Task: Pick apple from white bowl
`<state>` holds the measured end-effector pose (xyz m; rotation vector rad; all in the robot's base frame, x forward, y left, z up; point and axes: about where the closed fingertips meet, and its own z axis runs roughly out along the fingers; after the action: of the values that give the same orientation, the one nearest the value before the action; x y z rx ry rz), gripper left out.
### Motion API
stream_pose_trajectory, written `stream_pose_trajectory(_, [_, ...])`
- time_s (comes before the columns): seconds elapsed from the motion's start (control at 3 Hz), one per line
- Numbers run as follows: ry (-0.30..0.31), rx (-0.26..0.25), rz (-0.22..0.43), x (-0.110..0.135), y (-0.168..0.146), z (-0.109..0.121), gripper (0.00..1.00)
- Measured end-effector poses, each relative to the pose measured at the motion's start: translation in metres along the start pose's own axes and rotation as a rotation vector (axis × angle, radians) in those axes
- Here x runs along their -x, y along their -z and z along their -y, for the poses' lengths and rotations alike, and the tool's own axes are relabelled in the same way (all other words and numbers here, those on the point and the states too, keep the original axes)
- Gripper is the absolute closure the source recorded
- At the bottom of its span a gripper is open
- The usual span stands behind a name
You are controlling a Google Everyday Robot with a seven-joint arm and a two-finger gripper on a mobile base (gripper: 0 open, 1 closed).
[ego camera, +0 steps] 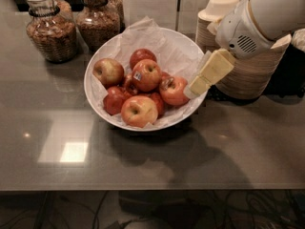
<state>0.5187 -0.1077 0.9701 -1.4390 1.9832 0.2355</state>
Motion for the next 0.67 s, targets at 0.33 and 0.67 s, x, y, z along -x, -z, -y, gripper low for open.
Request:
stream_pose_trajectory(0.33, [-0.007, 0.031, 0.113, 0.038, -0.024, -0.002, 0.0])
stream_pose_trajectory(0.67, [-0.041, 0.081, 0.206, 0.064, -0.037, -0.004, 0.0])
